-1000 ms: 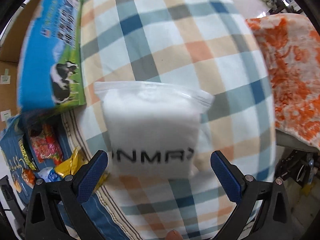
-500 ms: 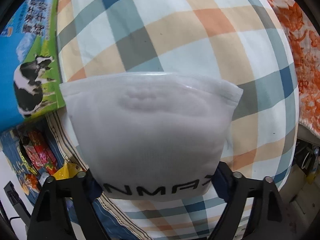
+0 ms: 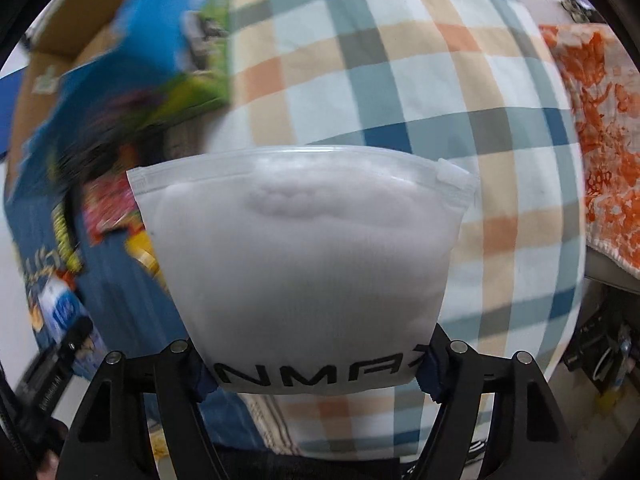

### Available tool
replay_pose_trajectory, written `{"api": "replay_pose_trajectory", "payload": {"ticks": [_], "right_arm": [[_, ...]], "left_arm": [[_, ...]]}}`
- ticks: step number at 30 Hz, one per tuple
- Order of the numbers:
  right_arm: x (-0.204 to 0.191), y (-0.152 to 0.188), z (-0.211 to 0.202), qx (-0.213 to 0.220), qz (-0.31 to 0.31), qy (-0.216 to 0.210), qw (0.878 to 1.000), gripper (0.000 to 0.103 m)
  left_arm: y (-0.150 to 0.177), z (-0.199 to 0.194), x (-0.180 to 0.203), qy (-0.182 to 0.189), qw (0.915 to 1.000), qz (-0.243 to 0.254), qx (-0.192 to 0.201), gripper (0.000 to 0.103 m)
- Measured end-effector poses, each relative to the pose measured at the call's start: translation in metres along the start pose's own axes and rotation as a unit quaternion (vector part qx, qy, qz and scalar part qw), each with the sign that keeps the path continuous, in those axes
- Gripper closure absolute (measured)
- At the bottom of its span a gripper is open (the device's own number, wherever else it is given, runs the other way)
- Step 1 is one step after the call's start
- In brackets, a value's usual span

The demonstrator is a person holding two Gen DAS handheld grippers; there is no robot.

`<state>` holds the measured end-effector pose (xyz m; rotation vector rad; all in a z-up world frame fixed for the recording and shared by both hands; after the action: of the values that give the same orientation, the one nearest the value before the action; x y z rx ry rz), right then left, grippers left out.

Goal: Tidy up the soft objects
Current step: 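Carry both bags into the cardboard box and open both tools to release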

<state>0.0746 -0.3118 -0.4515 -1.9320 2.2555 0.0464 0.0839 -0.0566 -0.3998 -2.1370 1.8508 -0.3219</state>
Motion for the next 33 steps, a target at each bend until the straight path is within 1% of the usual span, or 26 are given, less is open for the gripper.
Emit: {"api": "replay_pose_trajectory", "payload": {"ticks": [2,3,4,7,9,10,12,16,17,21,25,29,31,33], "right_arm": [[-0.010,0.016,-0.021,0.018,-0.008,-0.011,1.000,0.026],[-0.012,0.022,-0.031,0.025,-0.011,-0.015,1.000,0.026],[-0.020,0.028,-0.041,0.033,-0.014,-0.019,0.999,0.026],[-0.036,0.036,-0.073,0.060,-0.022,-0.028,0.998,0.026],[-0.051,0.021,-0.096,0.076,-0.024,-0.036,0.996,0.026],[-0.053,0.020,-0.104,0.085,-0.024,-0.041,0.995,0.026],[-0.071,0.010,-0.122,0.104,-0.028,-0.051,0.993,0.026],[-0.106,-0.049,-0.154,0.136,-0.039,-0.069,0.987,0.026],[-0.115,-0.060,-0.162,0.143,-0.043,-0.075,0.986,0.026],[-0.143,-0.098,-0.189,0.166,-0.054,-0.079,0.981,0.026],[-0.161,-0.133,-0.191,0.180,-0.057,-0.073,0.979,0.026],[-0.177,-0.174,-0.185,0.183,-0.058,-0.069,0.979,0.026],[-0.183,-0.194,-0.178,0.183,-0.058,-0.065,0.979,0.026],[-0.190,-0.216,-0.166,0.180,-0.055,-0.067,0.980,0.026]], "left_arm": [[-0.021,-0.028,0.006,0.011,0.9997,0.012,0.019,0.065],[-0.039,-0.043,0.011,0.019,0.9992,0.019,0.030,0.065],[-0.046,-0.057,0.015,0.025,0.9984,0.026,0.043,0.065],[-0.078,-0.089,0.027,0.040,0.9957,0.045,0.071,0.065],[-0.096,-0.105,0.030,0.053,0.9935,0.050,0.087,0.065],[-0.108,-0.112,0.033,0.059,0.9924,0.053,0.094,0.065],[-0.129,-0.122,0.037,0.070,0.9898,0.057,0.110,0.065],[-0.162,-0.125,0.033,0.086,0.9853,0.063,0.133,0.065],[-0.166,-0.117,0.030,0.087,0.9846,0.064,0.137,0.065],[-0.207,-0.108,0.020,0.089,0.9818,0.069,0.153,0.065],[-0.246,-0.092,0.012,0.081,0.9821,0.070,0.155,0.065],[-0.277,-0.065,0.008,0.093,0.9853,0.051,0.134,0.065],[-0.293,-0.046,0.006,0.102,0.9875,0.041,0.113,0.065],[-0.306,-0.018,0.005,0.113,0.9897,0.027,0.083,0.065]]}}
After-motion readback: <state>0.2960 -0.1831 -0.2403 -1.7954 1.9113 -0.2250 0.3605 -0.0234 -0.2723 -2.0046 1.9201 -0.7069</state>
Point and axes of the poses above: each gripper's, at about its wrist camera, not at the fingertips, and z roughly the way its jaws point, x to its right, y to its underside, the point moved 8 cm from there along z, roughly the way its jaws point, and after that the axes turned 15 degrees about x, right-handed, at the moved point
